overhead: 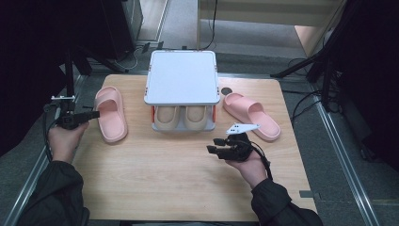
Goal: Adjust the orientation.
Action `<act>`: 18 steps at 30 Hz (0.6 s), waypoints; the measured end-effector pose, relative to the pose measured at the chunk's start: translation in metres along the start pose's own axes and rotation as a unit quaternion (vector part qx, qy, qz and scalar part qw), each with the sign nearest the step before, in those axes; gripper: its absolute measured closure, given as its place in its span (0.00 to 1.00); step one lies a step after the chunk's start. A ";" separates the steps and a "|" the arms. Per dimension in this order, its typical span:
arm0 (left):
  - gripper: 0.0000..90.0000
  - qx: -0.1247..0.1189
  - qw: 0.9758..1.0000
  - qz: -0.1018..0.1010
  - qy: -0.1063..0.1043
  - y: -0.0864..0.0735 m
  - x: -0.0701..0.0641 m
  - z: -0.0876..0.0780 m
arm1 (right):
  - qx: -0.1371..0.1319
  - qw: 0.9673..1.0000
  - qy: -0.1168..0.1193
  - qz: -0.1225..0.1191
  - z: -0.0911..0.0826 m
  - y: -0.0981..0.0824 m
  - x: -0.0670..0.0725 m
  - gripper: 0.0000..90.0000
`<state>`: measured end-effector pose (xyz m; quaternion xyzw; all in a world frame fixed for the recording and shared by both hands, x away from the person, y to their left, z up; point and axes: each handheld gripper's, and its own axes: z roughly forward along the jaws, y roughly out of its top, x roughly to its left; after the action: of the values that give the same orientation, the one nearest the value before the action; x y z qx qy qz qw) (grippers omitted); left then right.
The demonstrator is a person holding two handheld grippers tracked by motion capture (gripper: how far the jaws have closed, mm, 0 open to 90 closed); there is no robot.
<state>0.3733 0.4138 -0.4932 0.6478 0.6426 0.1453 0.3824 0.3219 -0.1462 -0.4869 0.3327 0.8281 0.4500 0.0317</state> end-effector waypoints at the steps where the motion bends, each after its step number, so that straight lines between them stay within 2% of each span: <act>1: 0.69 0.000 1.000 0.000 0.000 0.000 0.000 0.000 | 0.000 1.000 0.000 0.000 0.000 0.000 0.000 0.62; 3: 0.63 -0.004 1.000 0.004 0.007 0.001 0.002 0.001 | 0.000 1.000 -0.003 0.001 -0.001 -0.001 0.000 0.62; 9: 0.58 -0.001 1.000 -0.005 0.019 0.004 0.007 0.014 | -0.006 1.000 -0.013 0.007 -0.009 -0.007 -0.001 0.62; 18: 0.55 0.019 0.999 -0.021 0.022 0.008 0.014 0.038 | -0.012 0.999 -0.034 0.023 -0.022 -0.018 -0.003 0.62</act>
<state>0.4069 0.4160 -0.5167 0.6375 0.6673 0.1396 0.3588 0.3071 -0.1703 -0.4884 0.3661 0.8135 0.4487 0.0533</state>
